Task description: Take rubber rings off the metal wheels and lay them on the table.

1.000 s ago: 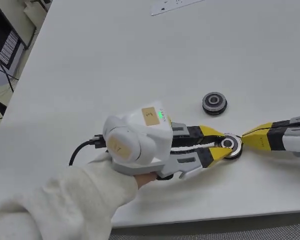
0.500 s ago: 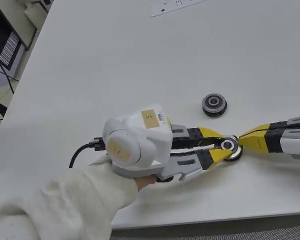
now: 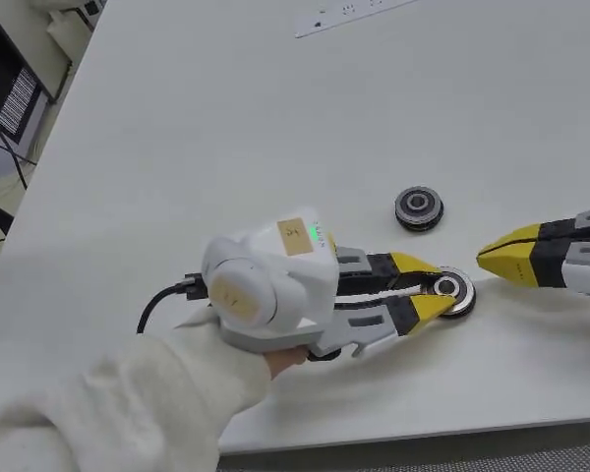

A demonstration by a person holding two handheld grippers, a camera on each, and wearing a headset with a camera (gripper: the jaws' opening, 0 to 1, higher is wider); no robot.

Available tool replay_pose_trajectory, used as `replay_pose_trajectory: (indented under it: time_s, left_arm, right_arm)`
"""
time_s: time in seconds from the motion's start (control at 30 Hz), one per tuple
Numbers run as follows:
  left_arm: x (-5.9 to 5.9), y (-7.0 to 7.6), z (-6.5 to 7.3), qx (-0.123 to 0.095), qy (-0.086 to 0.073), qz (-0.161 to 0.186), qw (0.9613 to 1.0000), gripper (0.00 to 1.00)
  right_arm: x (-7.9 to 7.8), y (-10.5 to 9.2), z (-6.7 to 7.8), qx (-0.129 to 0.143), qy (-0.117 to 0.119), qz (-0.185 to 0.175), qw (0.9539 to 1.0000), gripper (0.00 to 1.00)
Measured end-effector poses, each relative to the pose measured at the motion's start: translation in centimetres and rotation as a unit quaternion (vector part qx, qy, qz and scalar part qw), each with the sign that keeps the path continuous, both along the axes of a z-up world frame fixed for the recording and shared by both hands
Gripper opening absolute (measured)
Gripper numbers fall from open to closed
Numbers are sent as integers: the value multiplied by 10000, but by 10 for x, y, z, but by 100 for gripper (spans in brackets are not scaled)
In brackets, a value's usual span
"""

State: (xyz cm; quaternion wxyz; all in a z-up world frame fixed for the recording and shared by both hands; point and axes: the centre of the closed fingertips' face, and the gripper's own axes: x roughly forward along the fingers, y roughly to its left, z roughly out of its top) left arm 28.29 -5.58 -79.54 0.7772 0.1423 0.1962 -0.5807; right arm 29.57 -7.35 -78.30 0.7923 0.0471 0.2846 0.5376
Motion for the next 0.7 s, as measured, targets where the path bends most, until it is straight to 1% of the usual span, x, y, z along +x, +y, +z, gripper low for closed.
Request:
replay_pose_trajectory:
  time_s: [0.03, 0.1, 0.17, 0.23, 0.33, 0.37, 0.4, 0.43, 0.5, 0.53, 0.6, 0.7]
  left_arm:
    - [0, 0, 0, -3, 2, 2, 10000, 13]
    - [0, 0, 0, -4, 1, 1, 10000, 13]
    - [0, 0, 0, -9, 1, 1, 10000, 13]
    - [0, 0, 0, -11, 1, -1, 10000, 13]
    - [1, 0, 0, -16, 2, -2, 10000, 13]
    - [1, 0, 0, -18, 3, -3, 10000, 13]
    - [1, 0, 0, -20, 3, -4, 10000, 13]
    - [1, 0, 0, -20, 3, -4, 10000, 13]
    - [1, 0, 0, -22, 2, -3, 10000, 13]
    - [1, 0, 0, -25, 4, -2, 10000, 13]
    - [1, 0, 0, -25, 4, 0, 10000, 13]
    - [0, 0, 0, -30, 6, 3, 10000, 13]
  right_arm:
    - [-2, 1, -1, -19, 32, 46, 10000, 0]
    - [-9, 4, -5, -145, -23, 208, 9997, 0]
    - [-12, 6, -10, -315, -91, 338, 9989, 6]
    - [-13, 3, -15, -424, -131, 442, 9980, 9]
    - [-11, 4, -17, -446, -197, 558, 9973, 10]
    - [-11, 4, -18, -478, -264, 600, 9967, 10]
    - [-11, 5, -19, -524, -403, 670, 9956, 11]
    - [-11, 4, -20, -566, -477, 711, 9947, 13]
    - [-13, 7, -22, -581, -483, 769, 9942, 18]
    - [-14, 9, -22, -589, -528, 843, 9933, 19]
    - [-14, 10, -23, -612, -582, 854, 9928, 16]
    - [-12, 9, -24, -644, -655, 869, 9920, 17]
